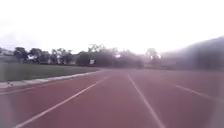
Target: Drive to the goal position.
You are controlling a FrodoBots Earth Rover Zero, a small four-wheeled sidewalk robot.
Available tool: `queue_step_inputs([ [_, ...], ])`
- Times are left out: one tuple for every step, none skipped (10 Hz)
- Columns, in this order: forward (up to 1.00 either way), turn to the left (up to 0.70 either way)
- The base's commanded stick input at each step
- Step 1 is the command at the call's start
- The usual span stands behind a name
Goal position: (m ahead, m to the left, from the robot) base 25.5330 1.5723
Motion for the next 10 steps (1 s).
queue_step_inputs([
  [0.70, 0.00],
  [0.70, 0.00],
  [0.70, 0.00],
  [0.70, 0.00],
  [0.70, 0.00],
  [0.70, 0.00],
  [0.70, 0.00],
  [0.70, 0.00],
  [0.70, 0.00],
  [0.70, 0.00],
])
